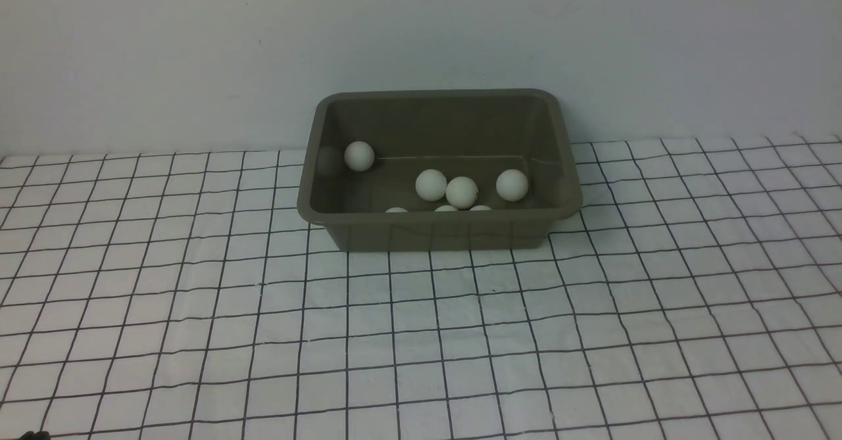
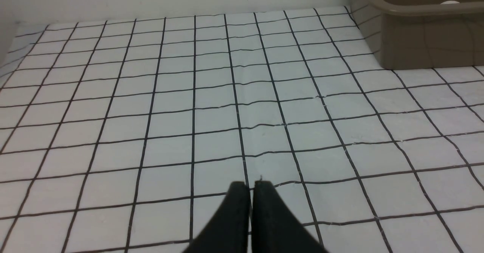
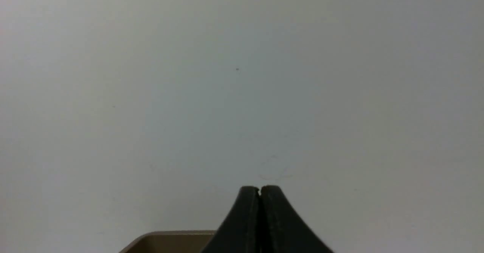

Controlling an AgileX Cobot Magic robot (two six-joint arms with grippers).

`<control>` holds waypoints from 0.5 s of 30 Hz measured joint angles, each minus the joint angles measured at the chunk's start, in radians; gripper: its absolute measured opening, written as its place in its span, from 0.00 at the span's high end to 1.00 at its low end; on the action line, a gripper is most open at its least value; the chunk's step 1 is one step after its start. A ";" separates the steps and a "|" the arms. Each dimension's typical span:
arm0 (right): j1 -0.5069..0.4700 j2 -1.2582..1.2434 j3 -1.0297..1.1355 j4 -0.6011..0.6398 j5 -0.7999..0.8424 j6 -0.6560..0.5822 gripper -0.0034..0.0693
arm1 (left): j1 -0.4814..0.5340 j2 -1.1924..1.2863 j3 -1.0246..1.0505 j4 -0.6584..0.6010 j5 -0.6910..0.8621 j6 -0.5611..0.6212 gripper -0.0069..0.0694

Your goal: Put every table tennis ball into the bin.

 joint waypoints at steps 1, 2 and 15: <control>-0.035 0.000 0.025 -0.004 -0.022 0.009 0.98 | 0.000 0.000 0.000 0.000 0.000 0.000 0.91; -0.055 0.000 0.038 -0.005 -0.032 0.011 0.98 | 0.000 0.000 0.000 0.000 0.000 0.000 0.91; -0.227 0.006 0.113 -0.015 -0.071 0.043 0.98 | 0.000 0.000 0.000 0.000 0.000 0.000 0.91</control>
